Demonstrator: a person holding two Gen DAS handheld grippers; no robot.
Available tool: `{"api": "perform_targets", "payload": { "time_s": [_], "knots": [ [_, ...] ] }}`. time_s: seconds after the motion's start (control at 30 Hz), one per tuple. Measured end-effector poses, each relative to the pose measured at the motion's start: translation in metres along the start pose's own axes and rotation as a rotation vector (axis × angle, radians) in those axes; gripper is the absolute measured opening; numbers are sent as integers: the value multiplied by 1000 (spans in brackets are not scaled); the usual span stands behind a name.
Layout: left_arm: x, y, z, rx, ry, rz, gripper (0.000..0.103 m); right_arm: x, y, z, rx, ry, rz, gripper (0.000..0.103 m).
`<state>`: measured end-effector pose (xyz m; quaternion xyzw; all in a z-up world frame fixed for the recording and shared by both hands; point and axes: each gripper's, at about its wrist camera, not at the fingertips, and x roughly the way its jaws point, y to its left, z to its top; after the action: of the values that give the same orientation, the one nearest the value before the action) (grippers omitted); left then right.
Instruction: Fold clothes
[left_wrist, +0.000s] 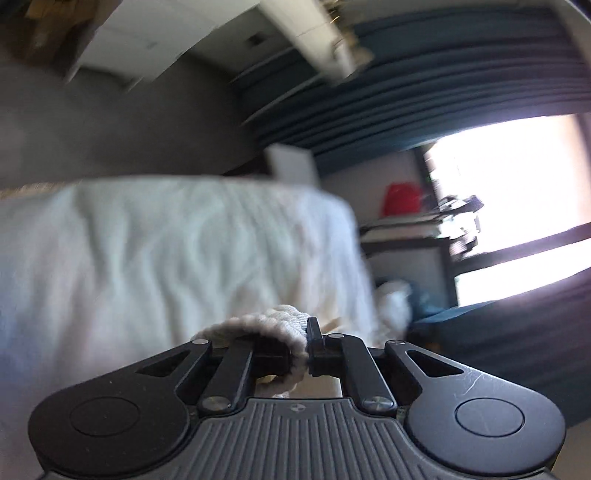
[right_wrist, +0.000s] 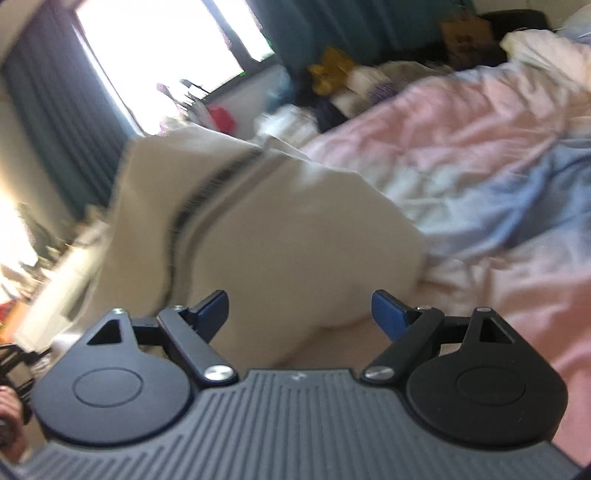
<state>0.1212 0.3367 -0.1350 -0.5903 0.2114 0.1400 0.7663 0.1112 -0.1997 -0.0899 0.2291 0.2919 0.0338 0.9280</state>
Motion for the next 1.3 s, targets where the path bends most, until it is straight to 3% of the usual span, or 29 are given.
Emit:
{"api": "perform_targets", "payload": {
  "time_s": [0.1, 0.2, 0.3, 0.4, 0.5, 0.57, 0.63, 0.7, 0.83, 0.9, 0.97, 1.0, 1.13, 1.23, 1.3],
  "knots": [
    [6, 6, -3, -1, 10, 13, 12, 4, -2, -2, -28, 9, -33, 86],
    [-8, -1, -2, 41, 9, -5, 28, 0, -1, 1, -45, 0, -21, 86],
    [-34, -17, -13, 132, 0, -47, 50, -10, -1, 6, -63, -16, 8, 86],
    [-66, -44, -35, 264, -28, -99, 61, -16, -6, 10, -36, -12, 56, 86],
    [-80, -75, -68, 418, -49, -98, 70, -21, -10, 15, -6, -7, 82, 86],
    [-88, -85, -89, 474, -52, -128, 82, -24, -12, 17, -4, 0, 114, 86],
    [-105, -79, -98, 500, -49, -96, 84, -26, -13, 18, -19, 16, 146, 86],
    [-102, -71, -96, 507, -44, 2, 84, -28, -17, 20, -19, 22, 157, 86],
    [-98, -58, -76, 445, -50, 132, 83, -25, -28, 24, 19, 37, 174, 86],
    [-101, -71, -79, 492, -81, 141, 85, -25, -33, 26, 40, 38, 172, 86],
    [-92, -102, -91, 616, -85, 115, 94, -28, -39, 30, 65, 33, 186, 86],
    [-87, -121, -99, 685, -67, 92, 98, -30, -41, 31, 73, 29, 191, 86],
    [-44, -197, -138, 903, 59, -17, 98, -35, -49, 35, 87, 13, 197, 86],
    [-21, -221, -159, 910, 65, 58, 98, -33, -57, 37, 124, 23, 203, 86],
    [-7, -218, -156, 853, 46, 128, 98, -32, -62, 38, 150, 27, 208, 86]
  ]
}}
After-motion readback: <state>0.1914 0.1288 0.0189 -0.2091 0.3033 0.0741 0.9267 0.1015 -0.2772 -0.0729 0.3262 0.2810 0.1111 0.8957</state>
